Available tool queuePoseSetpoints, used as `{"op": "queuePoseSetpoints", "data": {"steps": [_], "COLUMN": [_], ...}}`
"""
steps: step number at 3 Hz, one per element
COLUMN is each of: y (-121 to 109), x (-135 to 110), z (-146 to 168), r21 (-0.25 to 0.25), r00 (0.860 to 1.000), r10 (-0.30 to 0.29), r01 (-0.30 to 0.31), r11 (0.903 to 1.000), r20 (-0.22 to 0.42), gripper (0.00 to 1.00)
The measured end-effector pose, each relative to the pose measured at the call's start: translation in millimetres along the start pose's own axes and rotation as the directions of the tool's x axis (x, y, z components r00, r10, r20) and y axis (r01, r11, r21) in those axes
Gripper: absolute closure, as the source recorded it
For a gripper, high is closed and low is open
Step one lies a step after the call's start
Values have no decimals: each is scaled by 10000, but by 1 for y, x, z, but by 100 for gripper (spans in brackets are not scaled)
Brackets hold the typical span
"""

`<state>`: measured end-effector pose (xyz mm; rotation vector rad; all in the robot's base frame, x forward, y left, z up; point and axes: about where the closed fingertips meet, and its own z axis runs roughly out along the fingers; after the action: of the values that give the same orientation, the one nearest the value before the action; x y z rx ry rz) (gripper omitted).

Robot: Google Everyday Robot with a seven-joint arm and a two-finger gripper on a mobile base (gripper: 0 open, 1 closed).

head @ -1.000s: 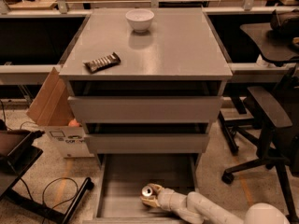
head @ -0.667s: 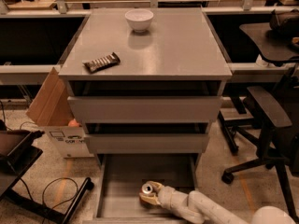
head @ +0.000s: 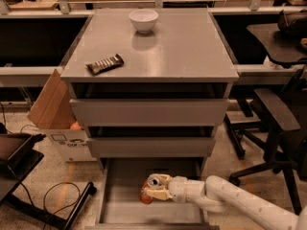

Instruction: Pick coke can from bottom drawer and place on counter

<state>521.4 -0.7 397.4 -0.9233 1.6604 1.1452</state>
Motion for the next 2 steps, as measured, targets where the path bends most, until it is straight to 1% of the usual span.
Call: {"op": "queuePoseSetpoints", "data": {"steps": [1, 2], "y": [39, 46], "x": [-65, -181], "z": [-19, -58], "r21": [-529, -276], "r00": [9978, 9962], "r10": [458, 296], "r01": [-483, -320], "r11": [9974, 9991], "r20": [-476, -820], "gripper": [100, 100]}}
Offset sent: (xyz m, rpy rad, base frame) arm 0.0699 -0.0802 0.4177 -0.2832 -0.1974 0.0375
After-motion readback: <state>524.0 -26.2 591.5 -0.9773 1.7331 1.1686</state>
